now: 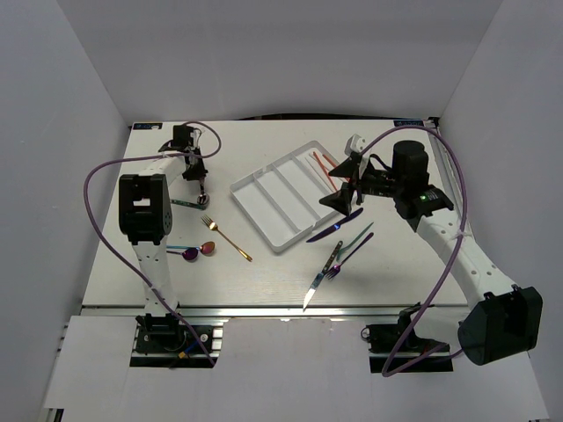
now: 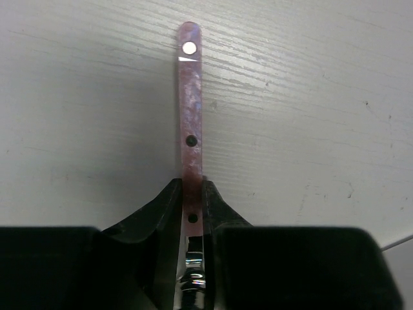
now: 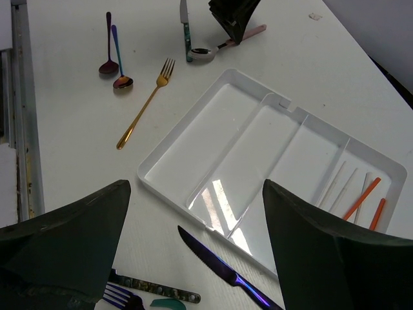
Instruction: Sort the eating utensils into containers
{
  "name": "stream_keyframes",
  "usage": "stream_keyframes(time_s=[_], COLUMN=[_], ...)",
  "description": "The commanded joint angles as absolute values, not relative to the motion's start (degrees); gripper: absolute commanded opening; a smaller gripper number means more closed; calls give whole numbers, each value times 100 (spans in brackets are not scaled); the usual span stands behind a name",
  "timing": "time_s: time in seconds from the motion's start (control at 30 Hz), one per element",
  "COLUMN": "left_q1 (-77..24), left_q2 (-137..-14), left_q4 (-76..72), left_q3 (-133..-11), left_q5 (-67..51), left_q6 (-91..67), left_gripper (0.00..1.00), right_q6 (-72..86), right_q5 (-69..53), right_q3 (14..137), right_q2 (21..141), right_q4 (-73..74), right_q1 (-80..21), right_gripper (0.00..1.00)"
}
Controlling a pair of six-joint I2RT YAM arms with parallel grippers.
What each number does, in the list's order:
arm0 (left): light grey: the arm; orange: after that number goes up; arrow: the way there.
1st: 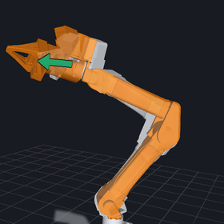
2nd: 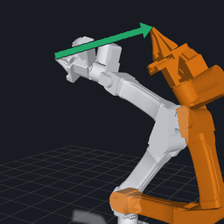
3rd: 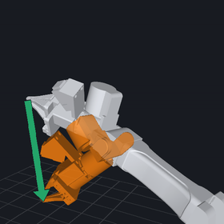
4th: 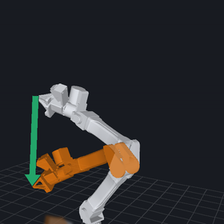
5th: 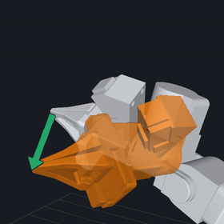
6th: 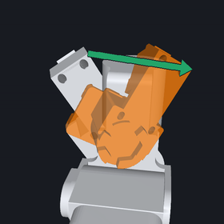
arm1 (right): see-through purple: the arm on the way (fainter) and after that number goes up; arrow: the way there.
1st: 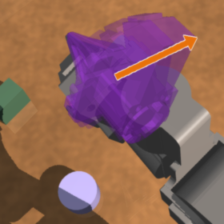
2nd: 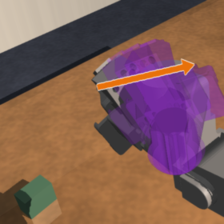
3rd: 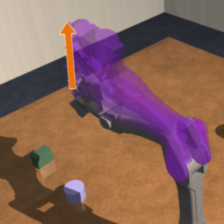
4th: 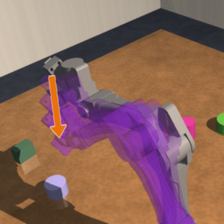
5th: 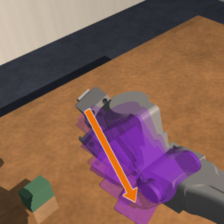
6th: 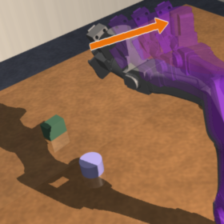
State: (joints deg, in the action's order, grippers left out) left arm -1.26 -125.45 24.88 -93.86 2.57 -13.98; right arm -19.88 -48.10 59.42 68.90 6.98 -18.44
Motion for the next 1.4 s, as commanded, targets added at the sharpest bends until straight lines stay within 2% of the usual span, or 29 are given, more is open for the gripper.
stream_keyframes(time_s=[0.0, 0.2, 0.3, 0.47, 0.63, 0.83, 0.93, 1.13, 1.37], left_q1=[-141, -141, -141, -141, -176, -807, -1308, -2144, -2847], left_q2=[-12235, -11954, -11699, -11137, -10610, -10389, -10511, -10968, -11785], left_q4=[2461, 2461, 2478, 2470, 2304, 1654, 1259, 598, 650], left_q3=[-9343, -9325, -9369, -9439, -9221, -8868, -8868, -8859, -9272], left_q5=[290, 220, 194, 27, -1035, -2151, -2302, -1838, -469], left_q6=[-1292, -1248, -1257, -1441, -1880, -2872, -3479, -4675, -5589], left_gripper=[26, 8, 3, 0, 0, 0, 0, 0, 0], right_q6=[-1934, -1899, -1846, -1758, -1723, -1644, -1582, -1477, -1389], right_q5=[-4772, -4808, -4825, -4860, -4782, -4685, -4684, -4764, -4808], right_q3=[5959, 5950, 5941, 5924, 5906, 5854, 5836, 5783, 5739], right_q2=[6926, 6926, 6917, 6908, 6864, 6820, 6812, 6812, 6864], right_q4=[457, 431, 396, 352, 316, 202, 158, 79, 62], right_q1=[-1828, -1758, -1714, -1635, -1556, -1468, -1398, -1239, -1125], right_gripper=[89, 89, 89, 89, 89, 89, 89, 89, 89])
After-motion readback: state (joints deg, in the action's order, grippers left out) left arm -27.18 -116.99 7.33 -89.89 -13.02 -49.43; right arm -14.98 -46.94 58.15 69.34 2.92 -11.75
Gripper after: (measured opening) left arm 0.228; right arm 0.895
